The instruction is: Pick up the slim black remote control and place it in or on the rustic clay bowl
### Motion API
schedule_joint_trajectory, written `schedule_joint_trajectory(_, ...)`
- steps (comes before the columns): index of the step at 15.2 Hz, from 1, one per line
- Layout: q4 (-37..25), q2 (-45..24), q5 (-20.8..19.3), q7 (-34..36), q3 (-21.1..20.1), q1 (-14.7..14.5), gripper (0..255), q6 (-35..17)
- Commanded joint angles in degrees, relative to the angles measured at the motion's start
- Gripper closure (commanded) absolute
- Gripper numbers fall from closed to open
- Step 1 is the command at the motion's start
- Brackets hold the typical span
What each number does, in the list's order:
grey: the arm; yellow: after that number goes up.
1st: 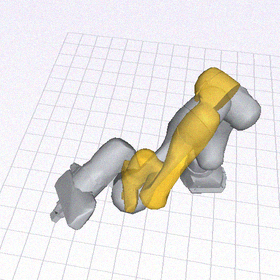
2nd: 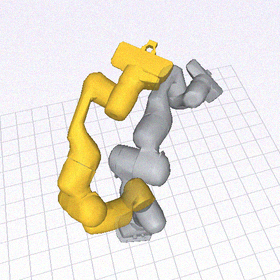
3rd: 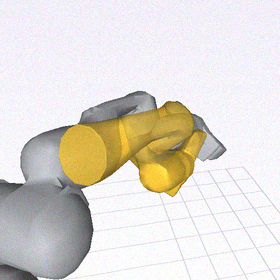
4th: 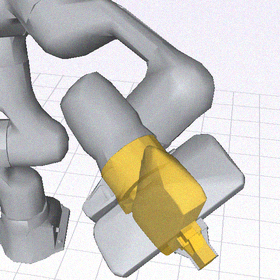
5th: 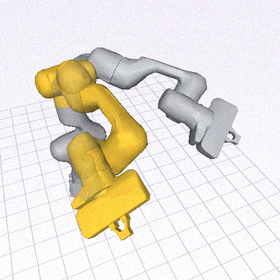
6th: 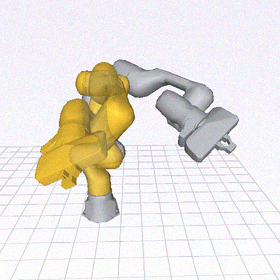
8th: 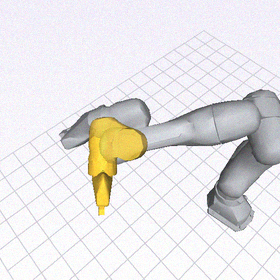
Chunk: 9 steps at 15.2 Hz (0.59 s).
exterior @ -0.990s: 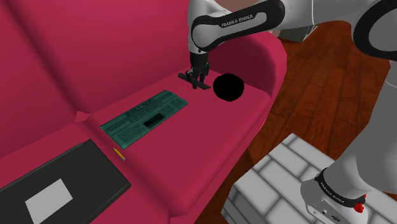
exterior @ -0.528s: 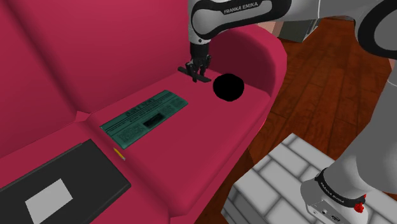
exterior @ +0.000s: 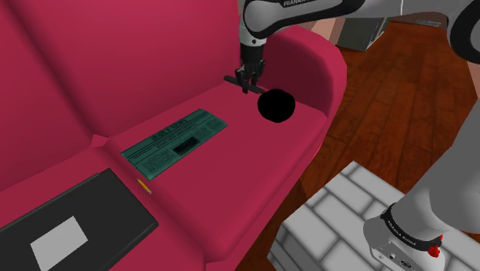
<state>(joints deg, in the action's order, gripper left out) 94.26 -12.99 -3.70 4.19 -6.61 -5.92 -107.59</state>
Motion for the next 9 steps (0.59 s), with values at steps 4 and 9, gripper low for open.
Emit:
schedule_joint_trajectory(4, 8.2, 5.7, 1.0, -6.0, 2.2, 3.7, 255, -2.8)
schedule_joint_trajectory(9, 14.0, 9.7, 1.5, -12.3, 5.0, 7.2, 255, -4.9)
